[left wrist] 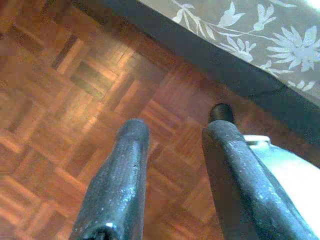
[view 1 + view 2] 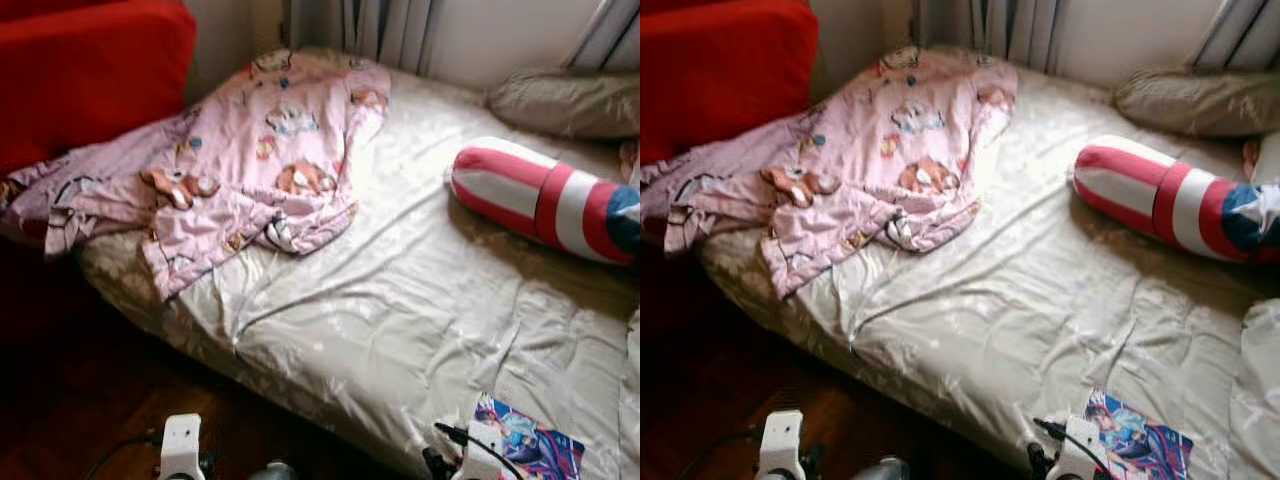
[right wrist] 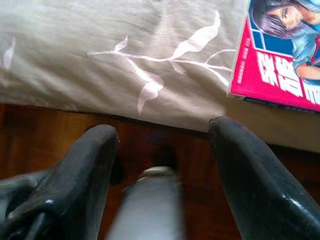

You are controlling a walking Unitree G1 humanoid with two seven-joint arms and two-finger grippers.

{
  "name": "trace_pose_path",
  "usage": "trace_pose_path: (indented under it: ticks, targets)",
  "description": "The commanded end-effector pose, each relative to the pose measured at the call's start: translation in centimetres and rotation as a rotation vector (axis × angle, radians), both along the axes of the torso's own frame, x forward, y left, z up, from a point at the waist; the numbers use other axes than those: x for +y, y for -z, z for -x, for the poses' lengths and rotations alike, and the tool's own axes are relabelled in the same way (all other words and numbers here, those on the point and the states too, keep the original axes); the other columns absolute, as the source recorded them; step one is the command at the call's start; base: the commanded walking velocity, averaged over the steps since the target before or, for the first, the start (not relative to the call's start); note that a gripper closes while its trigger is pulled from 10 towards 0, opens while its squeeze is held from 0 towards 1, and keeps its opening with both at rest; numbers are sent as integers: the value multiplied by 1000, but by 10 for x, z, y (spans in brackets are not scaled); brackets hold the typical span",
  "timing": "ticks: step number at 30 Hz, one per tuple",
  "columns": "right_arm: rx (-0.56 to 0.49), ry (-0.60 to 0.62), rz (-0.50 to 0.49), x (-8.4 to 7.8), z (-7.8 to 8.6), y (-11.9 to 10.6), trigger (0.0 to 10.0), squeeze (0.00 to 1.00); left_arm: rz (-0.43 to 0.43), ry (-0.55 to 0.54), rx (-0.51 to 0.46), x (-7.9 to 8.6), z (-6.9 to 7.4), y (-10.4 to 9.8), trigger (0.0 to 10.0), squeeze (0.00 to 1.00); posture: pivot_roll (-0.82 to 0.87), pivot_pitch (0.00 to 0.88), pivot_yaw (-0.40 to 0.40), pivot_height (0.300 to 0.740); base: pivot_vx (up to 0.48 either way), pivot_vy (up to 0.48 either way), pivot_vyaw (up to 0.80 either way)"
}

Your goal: Clean up the room

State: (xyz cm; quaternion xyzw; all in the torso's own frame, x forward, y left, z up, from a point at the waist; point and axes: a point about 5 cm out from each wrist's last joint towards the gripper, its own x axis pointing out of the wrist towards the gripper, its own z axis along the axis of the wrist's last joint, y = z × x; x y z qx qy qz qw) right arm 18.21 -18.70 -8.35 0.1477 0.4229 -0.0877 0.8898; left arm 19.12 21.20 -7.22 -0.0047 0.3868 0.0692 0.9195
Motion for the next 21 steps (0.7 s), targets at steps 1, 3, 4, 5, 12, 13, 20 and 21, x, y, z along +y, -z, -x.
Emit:
trace_pose_path:
  ticks: [1,3,4,5,12,13,20,21]
  targets:
    - [36,30,-7,-2,11,5,10000,0,6,-9,32,0,7,4,10000,0,73,185,-11,740,0,0,0]
    - [37,35,-9,-2,12,5,10000,0,5,-8,32,0,8,4,10000,0,73,186,-10,740,0,0,0]
    - [37,37,-9,-2,12,5,10000,0,5,-7,32,0,8,4,10000,0,73,186,-10,740,0,0,0]
    - [37,37,-9,-2,12,5,10000,0,5,-7,32,0,8,4,10000,0,73,186,-10,740,0,0,0]
    - [37,44,-12,-2,12,5,10000,0,8,-4,32,-1,8,5,10000,0,73,189,-10,740,0,428,0]
    - [37,44,-12,-2,12,5,10000,0,8,-4,32,-1,8,5,10000,0,73,189,-10,740,0,480,0]
    - [31,44,-17,-2,11,5,10000,0,7,-5,30,-1,7,4,10000,0,75,187,-9,740,0,479,0]
    - [30,43,-17,-2,11,5,10000,0,7,-5,30,-1,7,4,10000,0,75,187,-9,740,0,480,0]
